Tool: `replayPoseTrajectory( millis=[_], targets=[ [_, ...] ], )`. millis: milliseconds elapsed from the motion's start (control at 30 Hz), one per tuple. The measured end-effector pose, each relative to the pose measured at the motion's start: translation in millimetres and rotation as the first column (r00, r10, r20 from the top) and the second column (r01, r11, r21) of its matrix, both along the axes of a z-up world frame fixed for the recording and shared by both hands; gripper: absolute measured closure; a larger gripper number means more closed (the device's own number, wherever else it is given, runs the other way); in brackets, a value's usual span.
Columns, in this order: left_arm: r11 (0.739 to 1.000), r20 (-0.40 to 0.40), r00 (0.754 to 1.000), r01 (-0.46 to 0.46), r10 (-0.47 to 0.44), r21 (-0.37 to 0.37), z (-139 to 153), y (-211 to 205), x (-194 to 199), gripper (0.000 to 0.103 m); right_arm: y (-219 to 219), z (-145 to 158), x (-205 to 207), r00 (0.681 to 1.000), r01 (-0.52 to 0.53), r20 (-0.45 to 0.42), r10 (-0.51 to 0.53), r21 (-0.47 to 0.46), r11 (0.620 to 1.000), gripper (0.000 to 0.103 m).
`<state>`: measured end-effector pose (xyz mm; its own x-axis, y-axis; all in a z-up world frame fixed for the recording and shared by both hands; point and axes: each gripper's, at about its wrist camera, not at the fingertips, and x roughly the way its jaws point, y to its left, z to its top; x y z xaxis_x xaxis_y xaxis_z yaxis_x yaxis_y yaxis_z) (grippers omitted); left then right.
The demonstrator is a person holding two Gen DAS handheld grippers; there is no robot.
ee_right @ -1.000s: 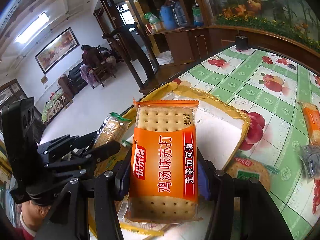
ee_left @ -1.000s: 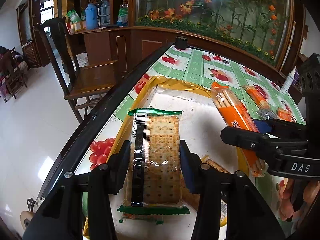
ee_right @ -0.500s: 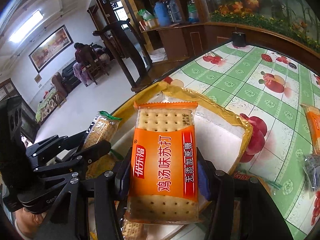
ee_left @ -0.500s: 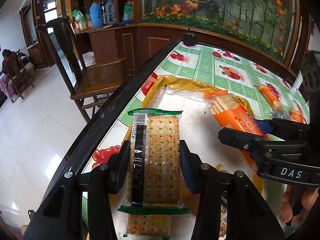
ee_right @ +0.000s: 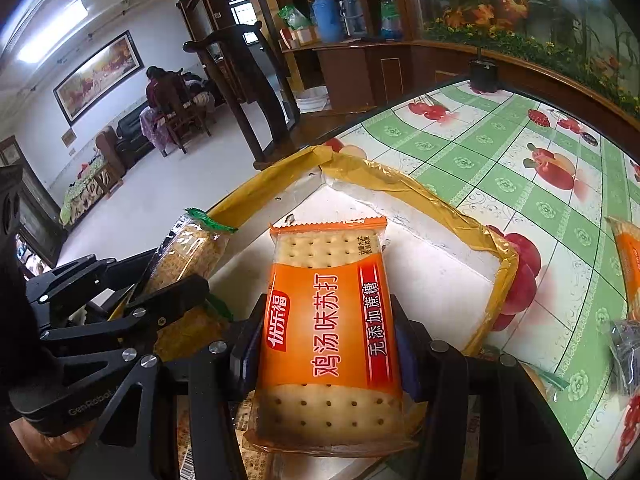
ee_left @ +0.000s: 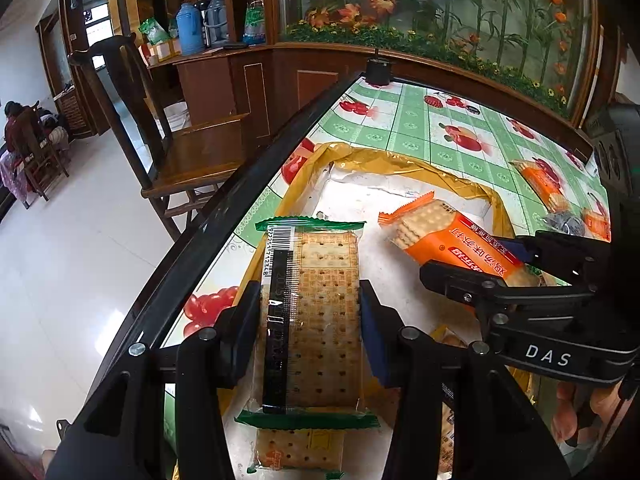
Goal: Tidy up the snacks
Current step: 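Carry both cracker packs into the tray and open both grippers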
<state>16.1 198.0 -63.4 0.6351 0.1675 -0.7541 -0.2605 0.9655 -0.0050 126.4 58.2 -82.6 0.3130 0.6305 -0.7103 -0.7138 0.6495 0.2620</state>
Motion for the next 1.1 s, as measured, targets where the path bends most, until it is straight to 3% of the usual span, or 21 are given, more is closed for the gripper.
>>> replayPoseTrajectory(
  millis=[433, 567, 667, 1100],
  targets=[
    [1.0, -0.039, 0.999, 0.006, -0.006, 0.004, -5, -1, 1, 0.057, 1, -4, -3, 1.0, 0.007, 0.007, -0.007, -0.014, 1.0, 0.048],
    [1.0, -0.029, 0.999, 0.016, -0.016, -0.007, -3, -3, -1, 0.035, -1, -3, -2, 1.0, 0.014, 0.003, -0.014, -0.01, 1.0, 0.046],
    [1.0, -0.021, 1.0, 0.02, -0.02, 0.004, 0, -6, -2, 0.029, -5, -1, -1, 1.0, 0.022, 0.005, -0.022, -0.003, 1.0, 0.046],
    [1.0, 0.02, 1.0, 0.005, -0.006, 0.02, 16, -8, -14, 0.029, -61, 32, -4, 0.993, 0.106, 0.034, -0.109, 0.084, 0.991, 0.046]
  ],
)
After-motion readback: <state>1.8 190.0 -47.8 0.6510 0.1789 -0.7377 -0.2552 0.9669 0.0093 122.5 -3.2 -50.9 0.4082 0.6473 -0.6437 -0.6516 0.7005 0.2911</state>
